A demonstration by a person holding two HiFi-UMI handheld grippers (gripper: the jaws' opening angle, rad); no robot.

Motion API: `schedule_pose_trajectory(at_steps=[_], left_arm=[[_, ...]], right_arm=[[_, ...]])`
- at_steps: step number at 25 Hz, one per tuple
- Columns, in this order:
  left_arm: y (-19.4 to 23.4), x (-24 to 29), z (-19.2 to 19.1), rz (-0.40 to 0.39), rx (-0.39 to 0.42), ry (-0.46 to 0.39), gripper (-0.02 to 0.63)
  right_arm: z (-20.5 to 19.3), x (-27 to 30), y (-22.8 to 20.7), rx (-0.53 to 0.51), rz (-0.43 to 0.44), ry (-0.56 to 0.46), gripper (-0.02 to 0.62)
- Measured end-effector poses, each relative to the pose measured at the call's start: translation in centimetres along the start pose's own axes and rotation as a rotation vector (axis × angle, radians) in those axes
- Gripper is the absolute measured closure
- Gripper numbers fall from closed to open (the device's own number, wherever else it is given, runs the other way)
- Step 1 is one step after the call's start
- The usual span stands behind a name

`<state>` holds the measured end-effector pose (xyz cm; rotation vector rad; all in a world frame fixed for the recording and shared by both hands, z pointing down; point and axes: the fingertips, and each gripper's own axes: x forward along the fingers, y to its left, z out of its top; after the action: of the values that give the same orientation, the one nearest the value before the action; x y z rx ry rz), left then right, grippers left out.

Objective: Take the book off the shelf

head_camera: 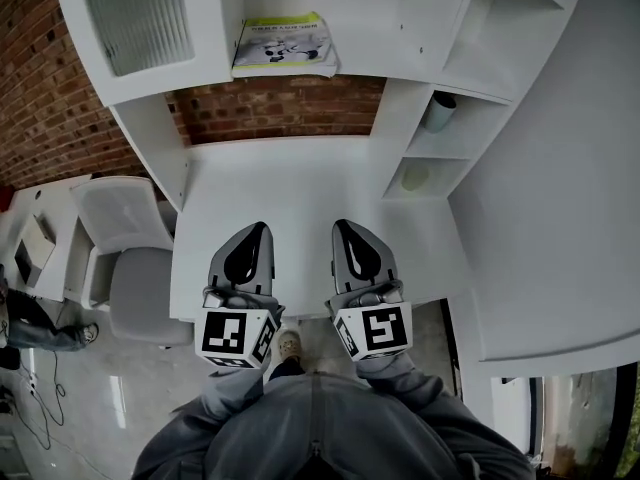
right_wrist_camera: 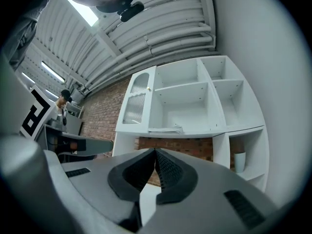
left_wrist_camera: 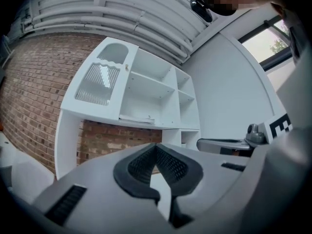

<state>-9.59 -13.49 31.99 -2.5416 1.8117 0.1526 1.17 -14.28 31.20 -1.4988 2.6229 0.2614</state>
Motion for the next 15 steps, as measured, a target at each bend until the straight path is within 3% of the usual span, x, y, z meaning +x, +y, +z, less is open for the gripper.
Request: schedule_pose_trajectory(at_steps=[15], left_arm=[[5.2, 10.7, 0.7, -0.073, 0.037, -0.013, 0.601]], right_arm=[[-2.0, 10.4, -4.2, -0.020, -0.088, -0.010, 0.569]])
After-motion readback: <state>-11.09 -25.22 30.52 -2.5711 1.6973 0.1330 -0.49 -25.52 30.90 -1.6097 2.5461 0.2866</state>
